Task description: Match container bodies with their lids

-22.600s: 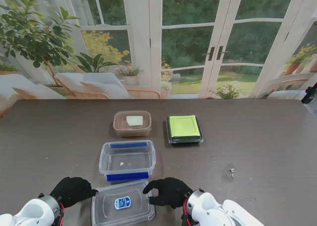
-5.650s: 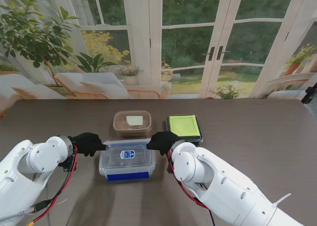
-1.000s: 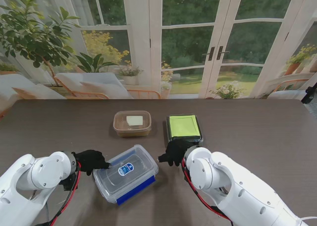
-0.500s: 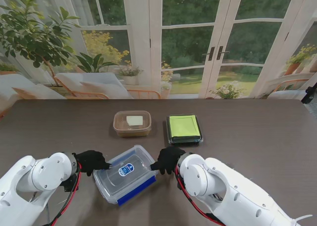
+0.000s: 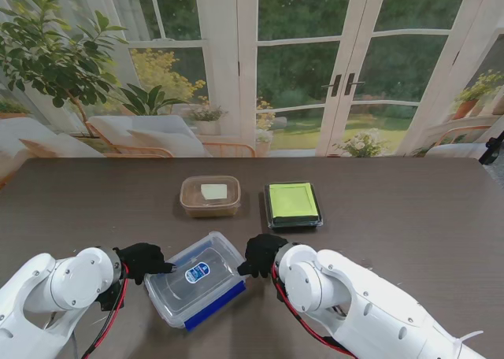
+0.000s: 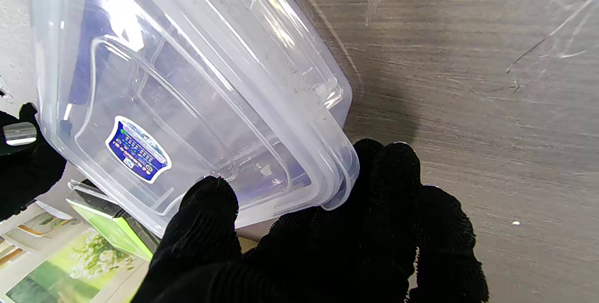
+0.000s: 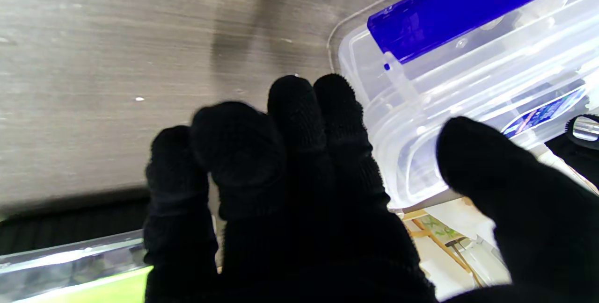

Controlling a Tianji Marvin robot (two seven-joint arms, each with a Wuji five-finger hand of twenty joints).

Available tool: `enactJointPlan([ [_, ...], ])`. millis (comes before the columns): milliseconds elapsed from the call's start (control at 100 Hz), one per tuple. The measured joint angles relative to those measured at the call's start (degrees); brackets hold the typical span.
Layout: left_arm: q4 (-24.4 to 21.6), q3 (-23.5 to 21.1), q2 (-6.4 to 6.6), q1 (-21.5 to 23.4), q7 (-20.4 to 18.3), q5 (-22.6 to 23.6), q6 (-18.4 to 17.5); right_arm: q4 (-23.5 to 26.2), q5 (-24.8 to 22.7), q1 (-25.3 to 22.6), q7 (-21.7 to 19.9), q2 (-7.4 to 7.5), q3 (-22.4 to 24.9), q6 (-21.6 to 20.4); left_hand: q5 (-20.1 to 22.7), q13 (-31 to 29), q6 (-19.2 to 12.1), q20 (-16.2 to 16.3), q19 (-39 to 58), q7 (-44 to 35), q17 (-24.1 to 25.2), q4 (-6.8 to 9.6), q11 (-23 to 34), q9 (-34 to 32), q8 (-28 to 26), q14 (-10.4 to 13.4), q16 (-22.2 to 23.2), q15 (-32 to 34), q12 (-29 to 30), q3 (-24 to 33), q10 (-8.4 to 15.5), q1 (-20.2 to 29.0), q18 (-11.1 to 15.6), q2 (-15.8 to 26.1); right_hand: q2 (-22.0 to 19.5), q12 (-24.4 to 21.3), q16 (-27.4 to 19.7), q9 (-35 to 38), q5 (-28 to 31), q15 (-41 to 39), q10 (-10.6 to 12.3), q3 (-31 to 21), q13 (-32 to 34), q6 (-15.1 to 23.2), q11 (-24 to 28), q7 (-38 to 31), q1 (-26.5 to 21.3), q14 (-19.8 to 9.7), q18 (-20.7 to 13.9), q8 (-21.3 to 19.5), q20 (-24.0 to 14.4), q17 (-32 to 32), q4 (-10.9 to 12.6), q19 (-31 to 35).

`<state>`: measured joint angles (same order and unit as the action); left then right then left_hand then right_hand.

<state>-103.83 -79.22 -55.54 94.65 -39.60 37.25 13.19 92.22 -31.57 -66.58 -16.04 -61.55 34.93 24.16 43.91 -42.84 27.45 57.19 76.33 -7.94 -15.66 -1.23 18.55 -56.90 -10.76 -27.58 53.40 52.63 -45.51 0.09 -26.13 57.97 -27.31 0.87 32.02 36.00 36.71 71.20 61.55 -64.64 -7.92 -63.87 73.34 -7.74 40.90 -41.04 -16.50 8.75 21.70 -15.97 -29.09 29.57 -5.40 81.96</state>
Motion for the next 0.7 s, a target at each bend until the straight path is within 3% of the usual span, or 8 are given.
enactJointPlan([
  [330,-2.2,-0.1,0.03,1.8,0.1,0.8,2.6,-2.9,1.1,2.8,2.5,-1.57,-2.7,-0.1,0.0,0.0,0.6,0.0,0.0,0.0,0.0,0.27,0.0,0.0,0.1,-0.1,0.0,0.0,0.0,0.0,-0.8,0.0,-0.6,0.0,2.4,0.5,0.0,-0.1,-1.2,0.1,0.0,-1.3,0.0,-0.6,0.0,-0.9,-1.4,-0.4,-0.7,3.5,0.0,0.0,-2.7,0.0],
  [560,-3.8,-0.6,0.07,3.0,-0.8,1.9,3.7,-4.6,2.1,4.4,3.4,-2.39,-4.0,-0.5,-0.1,0.0,1.0,0.0,0.0,0.1,0.0,0.49,0.0,0.0,0.3,-0.1,0.0,-0.1,0.0,0.0,-0.9,-0.6,-0.8,0.0,4.3,0.5,0.0,-0.1,-2.5,0.1,0.0,-1.6,0.0,-0.6,0.1,-5.6,-3.3,-0.6,-0.7,9.2,0.0,0.0,-6.8,0.0],
  [590,-4.1,-0.7,0.08,3.2,-0.9,2.0,3.9,-4.9,2.2,4.5,3.5,-2.51,-4.2,-0.7,-0.1,0.0,1.1,0.0,0.0,0.1,0.0,0.49,0.0,0.0,0.3,-0.1,0.0,-0.1,0.0,0.0,-0.9,-0.6,-0.8,0.0,5.0,0.5,0.0,-0.1,-2.6,0.1,0.0,-2.6,0.0,-0.6,0.1,-6.0,-3.4,-0.6,-0.7,9.7,0.0,0.0,-8.2,0.0],
  [700,-4.9,-0.8,0.14,3.7,-1.6,2.4,4.9,-5.9,2.6,5.0,4.6,-3.04,-4.7,-1.1,-0.1,0.0,1.5,0.0,0.0,0.3,0.0,0.49,0.0,0.0,0.4,-0.1,0.0,-0.1,0.0,0.0,-0.9,-0.6,-0.8,0.0,5.6,0.5,0.0,-0.1,-3.0,0.0,0.0,-2.6,0.1,-0.6,0.1,-6.8,-3.8,-0.7,-0.7,10.2,0.0,0.0,-8.3,0.0],
])
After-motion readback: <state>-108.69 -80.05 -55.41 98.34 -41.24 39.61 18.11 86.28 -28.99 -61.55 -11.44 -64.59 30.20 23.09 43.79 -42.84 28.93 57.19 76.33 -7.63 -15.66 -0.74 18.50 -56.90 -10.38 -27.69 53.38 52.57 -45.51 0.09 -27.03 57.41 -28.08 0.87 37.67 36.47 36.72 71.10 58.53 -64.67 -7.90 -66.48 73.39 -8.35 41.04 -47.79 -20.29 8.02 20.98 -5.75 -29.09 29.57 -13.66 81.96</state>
